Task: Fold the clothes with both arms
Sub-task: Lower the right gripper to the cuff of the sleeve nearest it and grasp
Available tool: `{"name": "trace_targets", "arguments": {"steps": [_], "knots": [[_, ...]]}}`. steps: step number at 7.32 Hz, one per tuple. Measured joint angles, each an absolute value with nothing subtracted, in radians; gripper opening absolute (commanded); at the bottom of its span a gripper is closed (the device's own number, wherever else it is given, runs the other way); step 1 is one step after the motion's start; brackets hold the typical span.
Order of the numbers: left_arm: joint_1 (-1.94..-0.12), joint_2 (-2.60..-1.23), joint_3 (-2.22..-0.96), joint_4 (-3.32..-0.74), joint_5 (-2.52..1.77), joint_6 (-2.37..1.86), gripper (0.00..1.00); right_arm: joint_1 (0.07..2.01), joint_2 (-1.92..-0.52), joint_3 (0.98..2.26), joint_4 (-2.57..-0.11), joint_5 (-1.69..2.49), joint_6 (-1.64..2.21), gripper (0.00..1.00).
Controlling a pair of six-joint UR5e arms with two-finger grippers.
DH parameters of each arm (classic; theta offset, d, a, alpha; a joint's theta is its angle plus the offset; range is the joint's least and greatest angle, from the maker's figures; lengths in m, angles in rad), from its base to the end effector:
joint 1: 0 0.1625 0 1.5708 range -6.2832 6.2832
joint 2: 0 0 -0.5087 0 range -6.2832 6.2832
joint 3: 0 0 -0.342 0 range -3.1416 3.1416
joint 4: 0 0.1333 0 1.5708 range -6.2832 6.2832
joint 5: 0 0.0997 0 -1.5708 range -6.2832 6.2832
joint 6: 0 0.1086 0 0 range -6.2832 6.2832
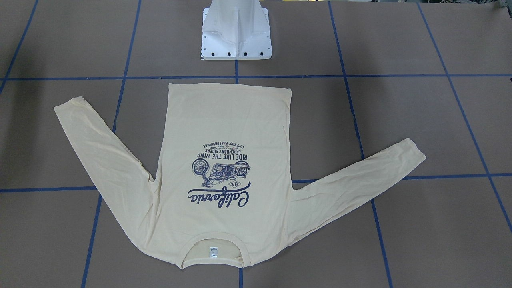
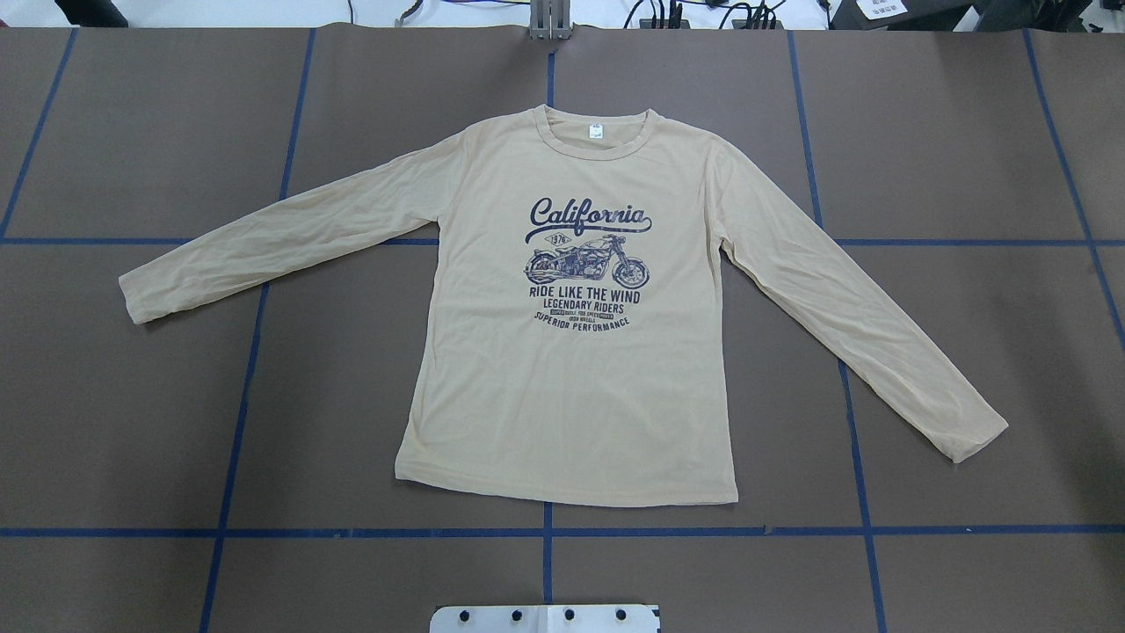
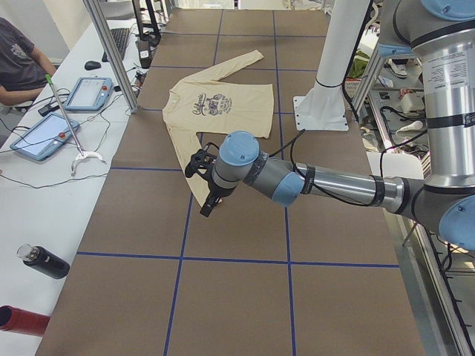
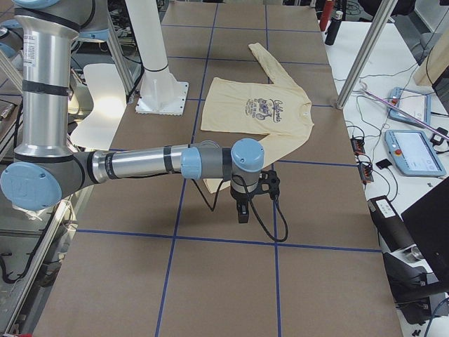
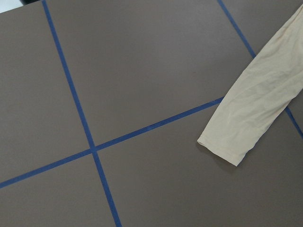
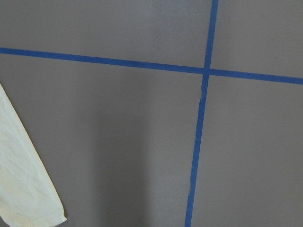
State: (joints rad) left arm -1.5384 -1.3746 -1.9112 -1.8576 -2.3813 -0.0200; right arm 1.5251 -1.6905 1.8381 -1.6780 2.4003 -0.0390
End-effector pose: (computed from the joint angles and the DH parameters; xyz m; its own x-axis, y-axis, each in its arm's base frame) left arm -0.0429 -0.3627 0.6386 0.6794 0.3067 -0.6666 -0.0159 0.9144 0.4045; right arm 0.0358 -0.3821 0.6865 0.6709 -0.0995 0.7349 0.0719 0.9950 0.0691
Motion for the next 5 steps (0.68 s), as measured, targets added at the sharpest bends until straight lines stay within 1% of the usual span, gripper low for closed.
{"name": "trace_targets", "arguments": {"steps": [5], "knots": [[-1.566,-1.344,-1.928,-1.832,-2.317,-0.018,0.99,1.518,-1.715,1.819,-1.672,2.428,-0.038,1.00]]}}
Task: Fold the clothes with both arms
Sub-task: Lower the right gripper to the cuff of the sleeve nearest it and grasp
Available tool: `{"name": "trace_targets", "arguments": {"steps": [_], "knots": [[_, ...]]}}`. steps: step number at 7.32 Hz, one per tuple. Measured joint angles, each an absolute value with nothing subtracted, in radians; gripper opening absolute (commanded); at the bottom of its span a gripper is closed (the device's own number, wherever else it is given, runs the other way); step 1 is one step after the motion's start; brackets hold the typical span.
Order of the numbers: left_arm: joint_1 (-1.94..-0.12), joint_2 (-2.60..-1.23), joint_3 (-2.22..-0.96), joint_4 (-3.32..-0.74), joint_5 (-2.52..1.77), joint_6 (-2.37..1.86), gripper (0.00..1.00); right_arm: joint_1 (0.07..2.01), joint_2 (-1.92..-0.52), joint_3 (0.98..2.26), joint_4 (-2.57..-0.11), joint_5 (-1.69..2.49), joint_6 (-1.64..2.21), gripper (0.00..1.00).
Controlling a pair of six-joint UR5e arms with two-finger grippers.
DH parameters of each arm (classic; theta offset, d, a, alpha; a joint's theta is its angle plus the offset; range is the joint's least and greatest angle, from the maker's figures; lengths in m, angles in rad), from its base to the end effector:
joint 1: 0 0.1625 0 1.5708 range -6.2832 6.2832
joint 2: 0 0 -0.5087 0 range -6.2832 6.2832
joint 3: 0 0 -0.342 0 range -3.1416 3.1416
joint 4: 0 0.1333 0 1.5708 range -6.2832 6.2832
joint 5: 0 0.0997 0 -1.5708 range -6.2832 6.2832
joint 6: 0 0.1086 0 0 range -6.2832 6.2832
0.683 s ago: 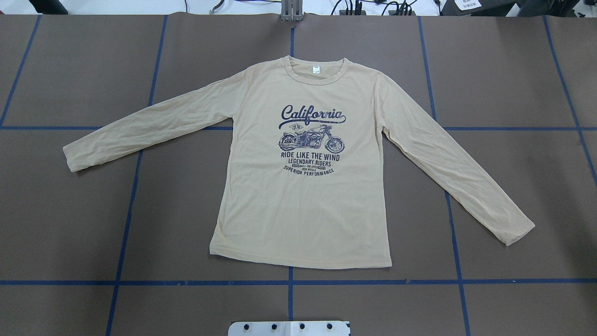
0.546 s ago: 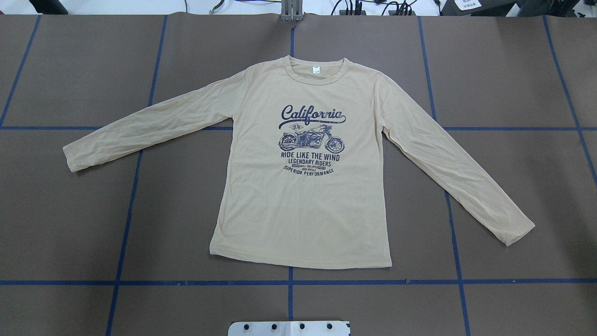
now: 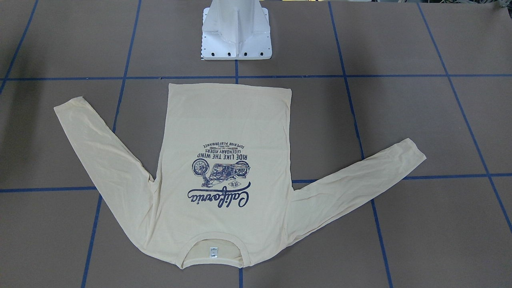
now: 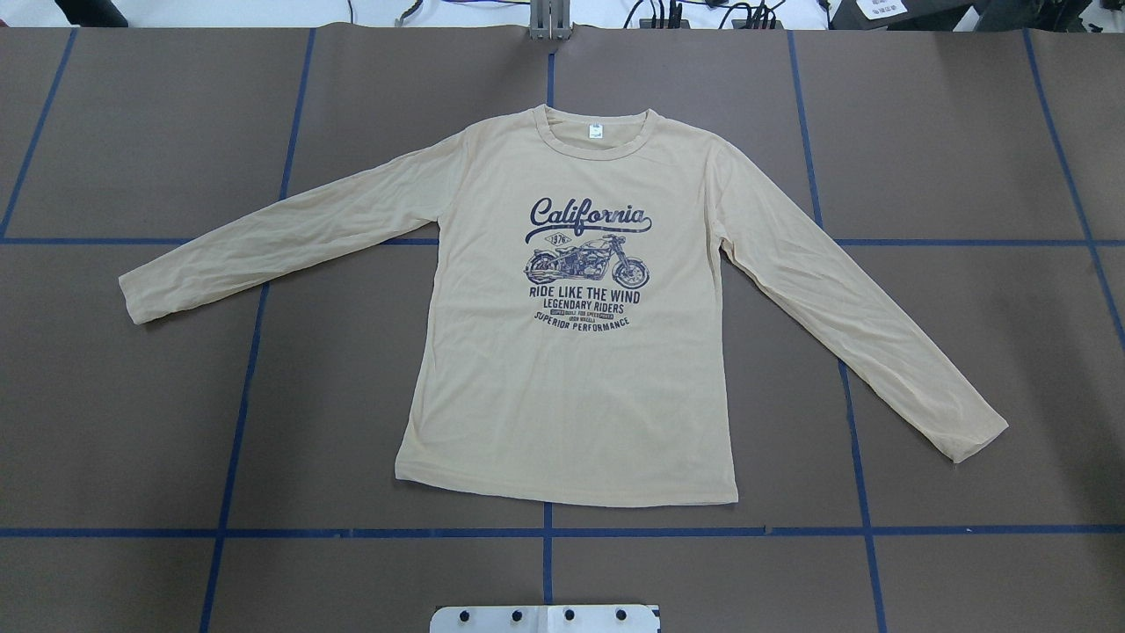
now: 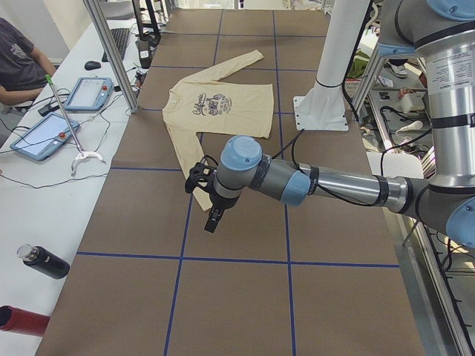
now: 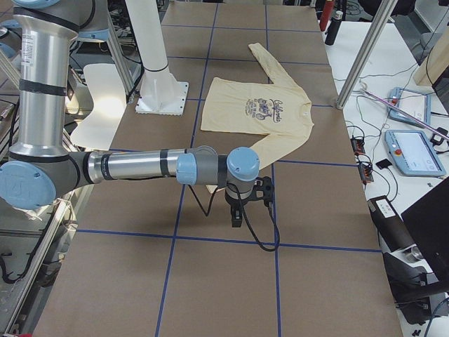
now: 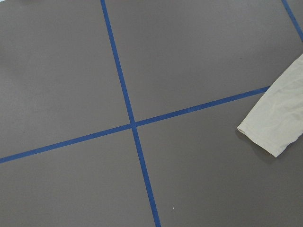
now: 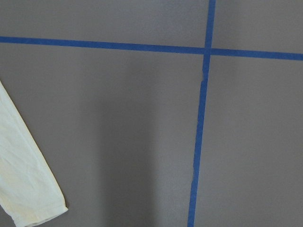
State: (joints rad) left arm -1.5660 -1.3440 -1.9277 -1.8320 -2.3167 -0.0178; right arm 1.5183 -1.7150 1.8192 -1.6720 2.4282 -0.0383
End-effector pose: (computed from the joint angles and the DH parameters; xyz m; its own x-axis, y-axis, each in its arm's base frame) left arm -0.0579 -0.3476 0.6495 0.7332 0.2459 -0.6340 0.0086 0.9289 0.3702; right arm 0.0319 -0.3691 0.7011 0.6509 -0.0748 0.7555 0.0775 0.9965 0.0319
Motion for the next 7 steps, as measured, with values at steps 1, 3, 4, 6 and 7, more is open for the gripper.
{"name": "trace_targets", "arguments": {"steps": [1,3,4,6,7], "knots": [[-1.566,-1.342,-1.929,-1.834,-2.319,-0.018,0.99,1.499,-1.717,1.819,-1.671,2.437,-0.024,1.00],[-1.565,-1.340,-1.932,-1.835,-2.324,-0.014,0.99,1.414,-1.725,1.820,-1.635,2.460,0.121,0.99],[-1.565,-1.339,-1.933,-1.836,-2.325,-0.014,0.99,1.366,-1.746,1.819,-1.567,2.465,0.213,0.99],[-1.564,-1.339,-1.935,-1.835,-2.326,-0.011,0.99,1.243,-1.796,1.810,-1.310,2.448,0.498,0.98],[-1.564,-1.339,-1.937,-1.835,-2.326,-0.009,0.99,1.173,-1.828,1.789,-1.135,2.418,0.648,0.98]]}}
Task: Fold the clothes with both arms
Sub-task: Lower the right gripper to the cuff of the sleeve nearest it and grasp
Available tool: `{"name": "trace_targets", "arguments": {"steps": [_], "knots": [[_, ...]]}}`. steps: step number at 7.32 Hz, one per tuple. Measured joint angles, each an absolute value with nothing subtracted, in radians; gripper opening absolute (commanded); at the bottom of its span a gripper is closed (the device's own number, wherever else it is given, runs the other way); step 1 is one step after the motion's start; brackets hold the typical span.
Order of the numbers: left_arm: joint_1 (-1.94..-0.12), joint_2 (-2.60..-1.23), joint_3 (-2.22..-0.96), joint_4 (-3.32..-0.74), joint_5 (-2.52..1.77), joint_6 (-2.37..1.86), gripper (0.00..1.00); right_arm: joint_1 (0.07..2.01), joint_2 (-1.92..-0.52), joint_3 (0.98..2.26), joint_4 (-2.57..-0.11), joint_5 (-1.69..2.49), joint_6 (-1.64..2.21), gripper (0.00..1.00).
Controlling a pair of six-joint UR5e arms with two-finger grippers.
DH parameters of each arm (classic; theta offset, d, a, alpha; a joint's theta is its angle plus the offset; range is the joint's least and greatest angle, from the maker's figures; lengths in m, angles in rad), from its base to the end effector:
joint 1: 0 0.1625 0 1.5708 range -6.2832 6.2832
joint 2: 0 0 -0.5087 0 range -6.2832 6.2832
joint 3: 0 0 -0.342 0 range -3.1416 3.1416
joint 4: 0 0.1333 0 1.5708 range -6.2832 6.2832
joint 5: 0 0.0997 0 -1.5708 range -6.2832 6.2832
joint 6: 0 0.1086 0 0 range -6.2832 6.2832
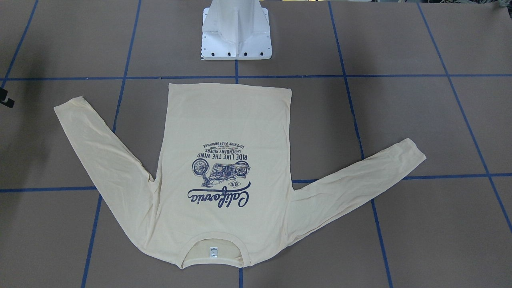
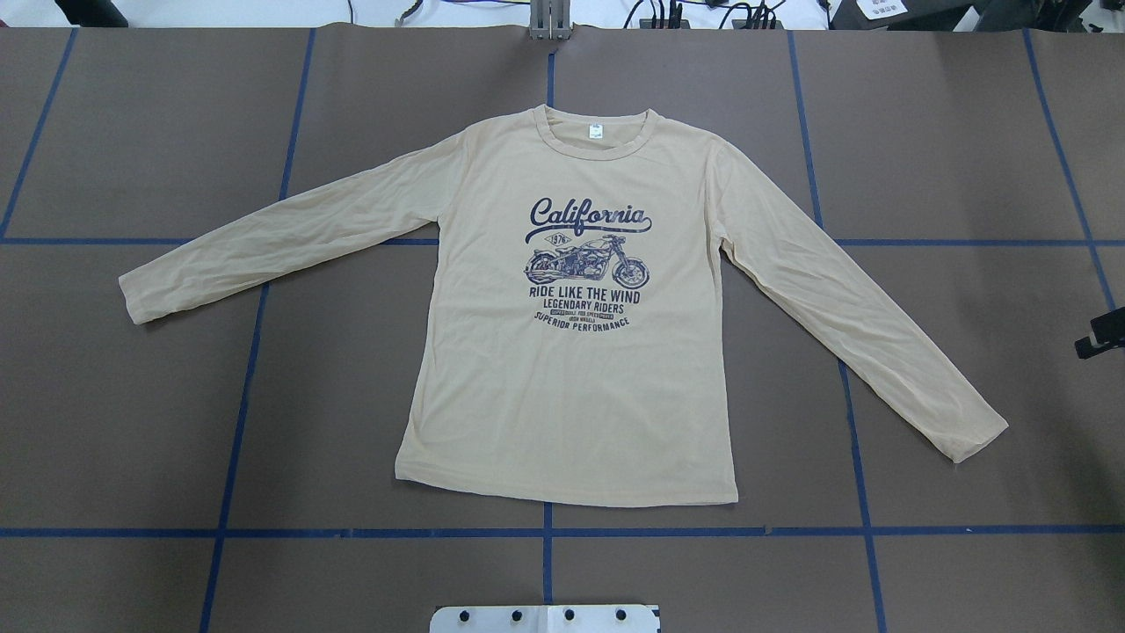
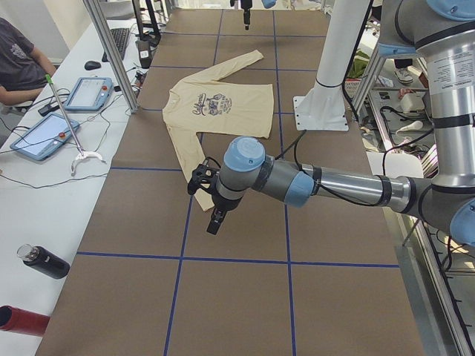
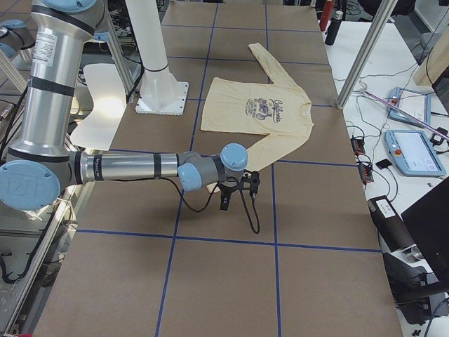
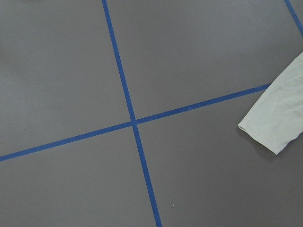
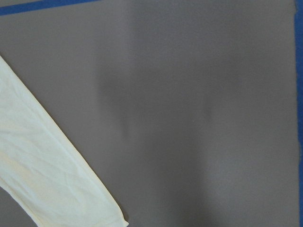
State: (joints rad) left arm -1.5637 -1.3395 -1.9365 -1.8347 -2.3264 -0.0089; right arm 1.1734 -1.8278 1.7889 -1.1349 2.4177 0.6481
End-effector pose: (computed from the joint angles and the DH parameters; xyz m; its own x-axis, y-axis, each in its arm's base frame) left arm -0.0564 -0.3453 0.6460 0.7260 0.2629 -0.6355 -0.0001 0.9241 0.3822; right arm -0.0807 -0.3264 0.6956 0.6130 0.0960 0.7843 -0.0164 0.9939 -0.1089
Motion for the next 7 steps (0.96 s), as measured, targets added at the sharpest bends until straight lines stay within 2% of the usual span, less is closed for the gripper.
{"name": "trace_targets", "arguments": {"steps": [2,3,7], "knots": [[-1.563,-1.341,-1.934,-1.832,-2.342,-0.015,0.99,1.070,-1.863,1.746,-0.887,2.373,0.860,0.95],[-1.563,-1.340,-1.932,-1.830,-2.364,-0.018,0.99,1.030,-1.869,1.739,-0.834,2.348,0.935,0.92],[-1.563,-1.341,-1.934,-1.836,-2.384,-0.018,0.99,0.896,-1.873,1.730,-0.693,2.220,1.260,0.91]]}}
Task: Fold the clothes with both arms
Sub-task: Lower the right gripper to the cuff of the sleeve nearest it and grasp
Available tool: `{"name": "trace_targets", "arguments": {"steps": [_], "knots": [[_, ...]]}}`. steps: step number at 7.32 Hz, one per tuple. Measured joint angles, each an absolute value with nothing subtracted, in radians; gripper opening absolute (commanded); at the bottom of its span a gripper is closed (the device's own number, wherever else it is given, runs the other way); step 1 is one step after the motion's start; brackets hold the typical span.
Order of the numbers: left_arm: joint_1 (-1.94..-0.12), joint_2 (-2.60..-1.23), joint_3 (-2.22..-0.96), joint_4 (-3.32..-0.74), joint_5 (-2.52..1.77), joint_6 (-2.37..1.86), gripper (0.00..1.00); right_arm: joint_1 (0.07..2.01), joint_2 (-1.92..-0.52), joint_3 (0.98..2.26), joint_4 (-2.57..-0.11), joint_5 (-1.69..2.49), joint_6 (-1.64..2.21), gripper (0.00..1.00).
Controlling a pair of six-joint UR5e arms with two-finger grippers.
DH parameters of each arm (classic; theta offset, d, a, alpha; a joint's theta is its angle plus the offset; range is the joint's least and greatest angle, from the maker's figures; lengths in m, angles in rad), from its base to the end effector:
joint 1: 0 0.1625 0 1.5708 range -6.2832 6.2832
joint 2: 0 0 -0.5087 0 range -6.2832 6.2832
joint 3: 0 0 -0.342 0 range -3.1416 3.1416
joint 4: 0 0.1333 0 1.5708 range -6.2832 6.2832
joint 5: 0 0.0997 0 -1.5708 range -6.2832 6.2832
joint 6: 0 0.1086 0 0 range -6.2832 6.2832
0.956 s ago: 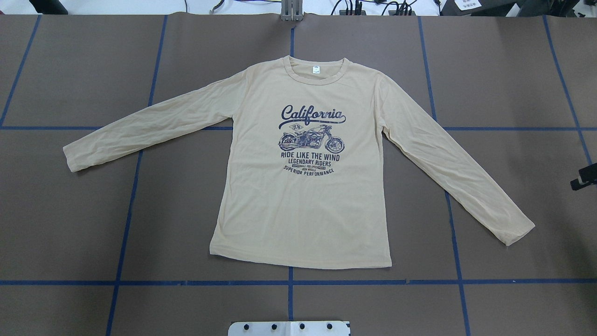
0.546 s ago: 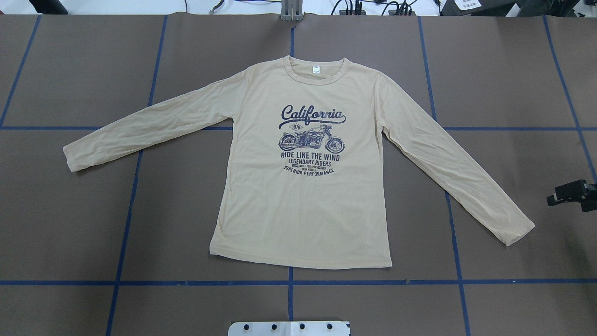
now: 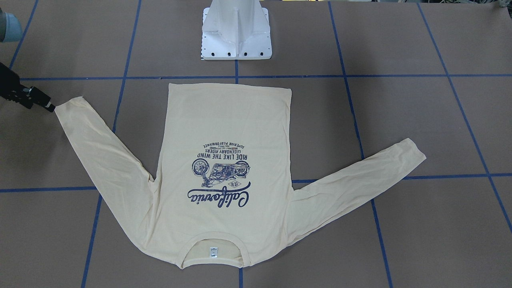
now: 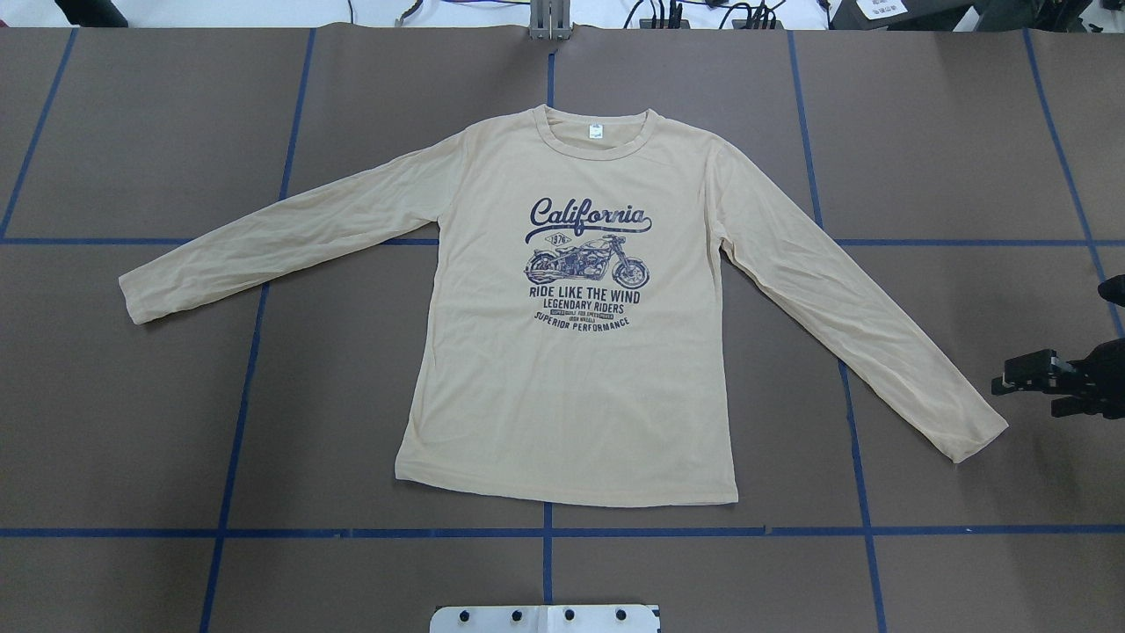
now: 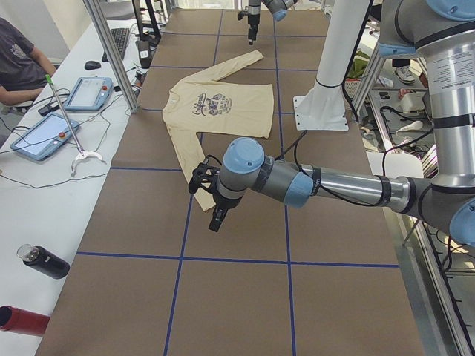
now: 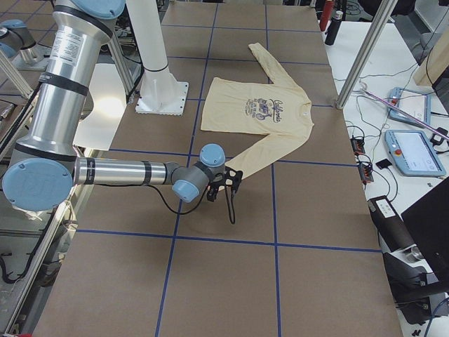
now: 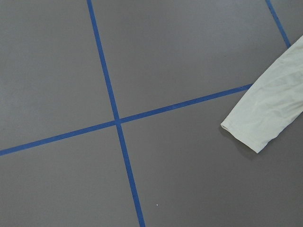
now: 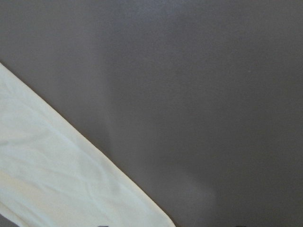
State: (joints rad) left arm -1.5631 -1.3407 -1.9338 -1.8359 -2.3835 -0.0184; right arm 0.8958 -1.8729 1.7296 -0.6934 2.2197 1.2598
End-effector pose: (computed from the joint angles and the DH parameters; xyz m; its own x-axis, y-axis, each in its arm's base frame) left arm -0.0518 -0.3442 0.6427 0.6854 0.2697 -0.6764 0.0055 0.9269 0.3752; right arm -0.1466 -0.2914 0.6945 0.5546 0.3027 0.7751 -0.2094 0.9523 -0.2221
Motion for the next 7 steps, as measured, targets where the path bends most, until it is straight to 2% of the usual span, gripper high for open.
{"name": "trace_targets", "arguments": {"steps": [7], "knots": [[-1.563,-1.343,-1.957,-1.838,-2.390,-0.018,0.99,0.820,-1.873,1.693,-0.661,2.164,1.317,0.87]]}}
